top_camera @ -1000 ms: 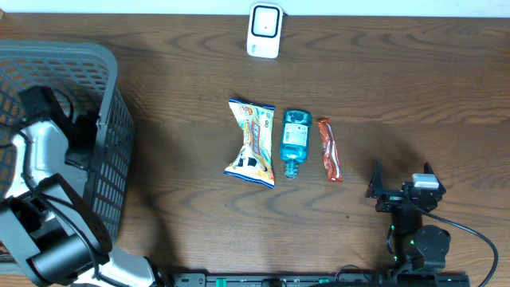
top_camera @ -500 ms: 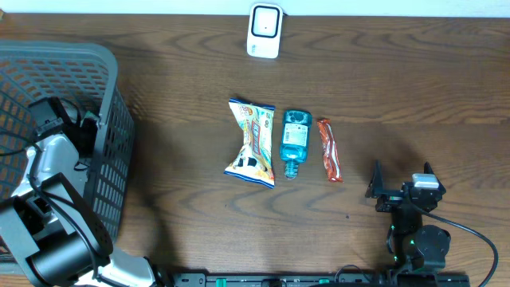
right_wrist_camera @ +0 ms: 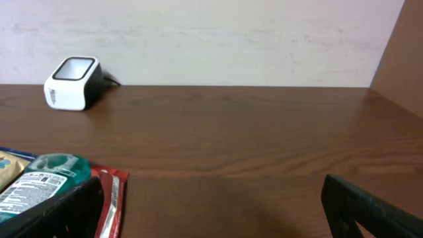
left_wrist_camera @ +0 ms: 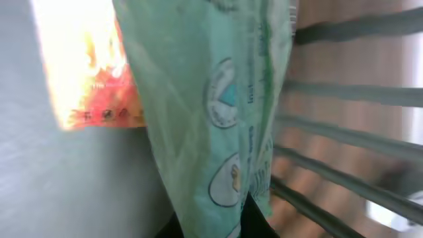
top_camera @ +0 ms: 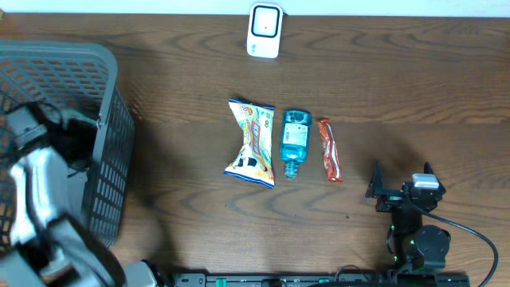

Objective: Scan the item barcode
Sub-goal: 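Reach into the basket and grasp the green wipes pack with left gripper, then carry the green wipes pack to the table right of the red bar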

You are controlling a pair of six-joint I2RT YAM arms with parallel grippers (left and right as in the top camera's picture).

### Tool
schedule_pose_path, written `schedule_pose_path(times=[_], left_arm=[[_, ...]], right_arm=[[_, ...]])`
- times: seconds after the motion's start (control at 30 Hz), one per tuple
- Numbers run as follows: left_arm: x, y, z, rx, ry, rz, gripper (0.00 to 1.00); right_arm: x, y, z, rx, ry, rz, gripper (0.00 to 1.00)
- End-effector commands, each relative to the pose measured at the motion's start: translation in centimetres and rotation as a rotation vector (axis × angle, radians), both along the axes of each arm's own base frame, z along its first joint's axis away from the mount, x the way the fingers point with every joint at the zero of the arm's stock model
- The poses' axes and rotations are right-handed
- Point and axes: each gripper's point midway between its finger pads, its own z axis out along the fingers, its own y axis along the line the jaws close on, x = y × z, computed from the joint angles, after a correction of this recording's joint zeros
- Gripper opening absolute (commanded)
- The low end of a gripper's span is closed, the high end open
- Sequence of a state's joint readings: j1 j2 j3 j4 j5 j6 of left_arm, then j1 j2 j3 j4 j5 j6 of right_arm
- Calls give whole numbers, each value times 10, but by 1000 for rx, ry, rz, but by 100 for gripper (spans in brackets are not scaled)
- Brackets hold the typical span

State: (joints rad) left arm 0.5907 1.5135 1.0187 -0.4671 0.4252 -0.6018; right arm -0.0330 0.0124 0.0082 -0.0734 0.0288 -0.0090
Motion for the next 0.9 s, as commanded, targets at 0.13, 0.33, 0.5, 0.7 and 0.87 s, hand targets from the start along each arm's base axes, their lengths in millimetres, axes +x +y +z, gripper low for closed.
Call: schedule_pose_path(times=[0.13,0.33,0.5,0.7,0.87], left_arm=[[-26,-19,150,233,-377,-20,7],[-67,-80,265,370,-764,-121,7],[-91,-151,319,345,-1011,-313,7],[-76,-221,303,215,-999,-587,8],[-25,-297,236,161,-798,-767,7]], right_arm=[[0,2,0,-7,0,11,99],[0,2,0,-7,0,11,99],[0,2,0,-7,0,11,99],[0,2,0,-7,0,11,99],[0,2,0,-7,0,11,99]])
